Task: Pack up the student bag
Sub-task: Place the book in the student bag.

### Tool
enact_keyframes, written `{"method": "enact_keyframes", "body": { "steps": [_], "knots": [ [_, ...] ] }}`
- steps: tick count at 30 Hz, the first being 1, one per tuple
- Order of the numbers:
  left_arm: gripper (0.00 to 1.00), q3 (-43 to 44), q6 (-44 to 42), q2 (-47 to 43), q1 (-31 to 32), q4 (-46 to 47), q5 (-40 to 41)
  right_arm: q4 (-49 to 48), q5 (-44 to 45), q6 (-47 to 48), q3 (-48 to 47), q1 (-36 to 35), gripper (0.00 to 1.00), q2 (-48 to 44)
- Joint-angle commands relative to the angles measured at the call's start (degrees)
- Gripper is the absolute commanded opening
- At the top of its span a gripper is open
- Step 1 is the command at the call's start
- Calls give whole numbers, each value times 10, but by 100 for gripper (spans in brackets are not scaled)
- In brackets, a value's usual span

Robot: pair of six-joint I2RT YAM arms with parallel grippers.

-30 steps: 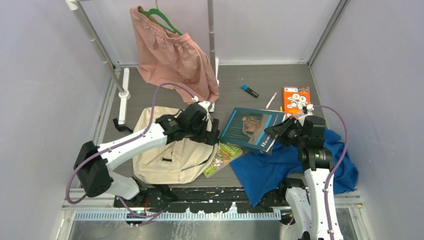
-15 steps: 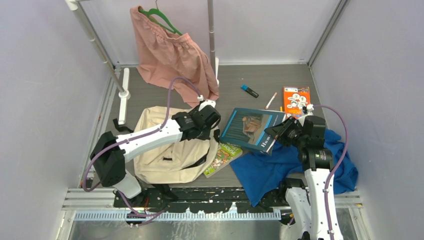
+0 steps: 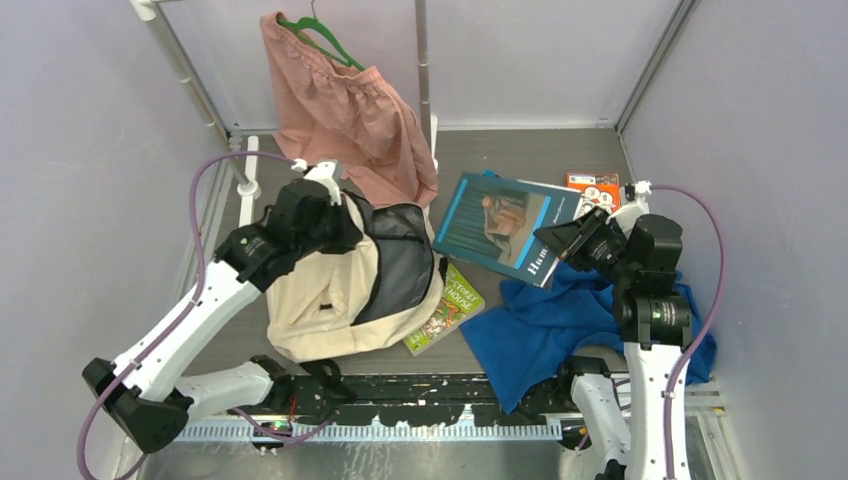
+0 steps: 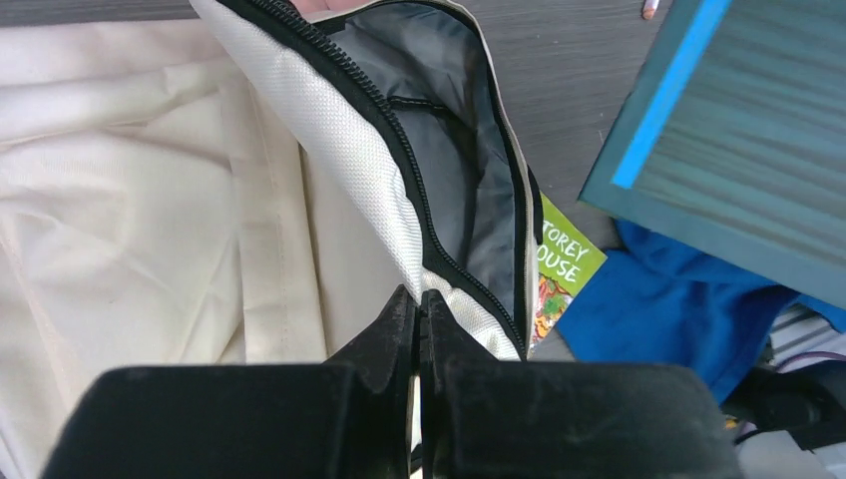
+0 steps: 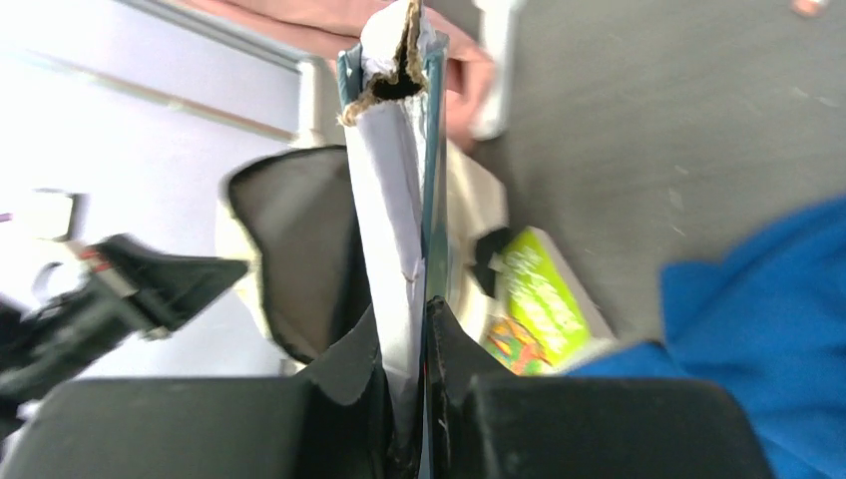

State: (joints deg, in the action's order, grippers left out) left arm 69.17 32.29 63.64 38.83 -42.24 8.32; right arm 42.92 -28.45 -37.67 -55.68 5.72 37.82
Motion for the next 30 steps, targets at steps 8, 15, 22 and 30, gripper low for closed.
{"method": "enact_keyframes", "body": {
  "steps": [8, 15, 22, 30],
  "knots": [
    [0, -25, 10, -30, -52, 81, -141, -377, -129, -281, 133, -90, 1, -10],
    [0, -22, 23, -43, -85, 111, -191, -417, 30, -235, 219, -302, 1, 81],
    [0, -29, 39, -60, -108, 123, -233, -460, 58, -219, 238, -326, 1, 125],
    [0, -47, 63, -51, -108, 163, -283, -627, 125, -247, 182, -430, 1, 323]
  ]
}}
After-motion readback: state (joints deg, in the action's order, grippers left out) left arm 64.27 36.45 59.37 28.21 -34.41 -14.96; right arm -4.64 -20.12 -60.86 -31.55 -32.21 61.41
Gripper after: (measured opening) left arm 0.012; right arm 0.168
